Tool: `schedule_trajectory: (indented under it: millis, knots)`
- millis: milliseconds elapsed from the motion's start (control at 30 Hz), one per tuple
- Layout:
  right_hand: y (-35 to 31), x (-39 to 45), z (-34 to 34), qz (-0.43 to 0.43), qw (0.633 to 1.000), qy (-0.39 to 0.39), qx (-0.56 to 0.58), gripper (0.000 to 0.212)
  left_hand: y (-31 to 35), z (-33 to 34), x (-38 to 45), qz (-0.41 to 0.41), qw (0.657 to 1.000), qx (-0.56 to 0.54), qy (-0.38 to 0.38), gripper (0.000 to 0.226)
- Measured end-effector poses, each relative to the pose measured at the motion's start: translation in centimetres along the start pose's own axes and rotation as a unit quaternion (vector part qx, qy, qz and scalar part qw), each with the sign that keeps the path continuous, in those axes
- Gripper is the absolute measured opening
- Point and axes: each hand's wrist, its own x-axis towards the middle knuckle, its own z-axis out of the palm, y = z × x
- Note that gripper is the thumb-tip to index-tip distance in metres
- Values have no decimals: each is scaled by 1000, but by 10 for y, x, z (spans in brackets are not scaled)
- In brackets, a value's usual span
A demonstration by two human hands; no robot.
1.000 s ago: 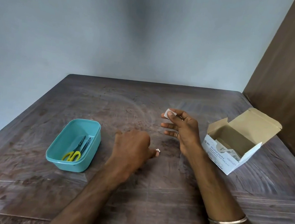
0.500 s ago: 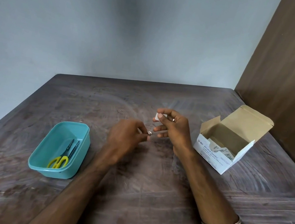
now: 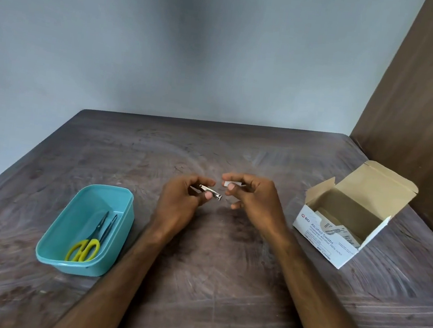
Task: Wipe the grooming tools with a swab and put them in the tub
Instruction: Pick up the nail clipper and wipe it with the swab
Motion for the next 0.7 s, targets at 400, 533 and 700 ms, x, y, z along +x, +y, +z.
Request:
schedule_trajectory:
  millis: [400,533,700]
  knots:
    - [0,-5,4,-40,996,-31,-77,16,7,-3,-4,-66,986,-153,19,11]
    - [-1,-6,6,-40,994,-32,-95,16,8,-1,-5,-76,983,-160,36,8]
    - [-2,-8,6,-63,989,-14,-136,19,8,0,-6,-80,978,-187,39,9]
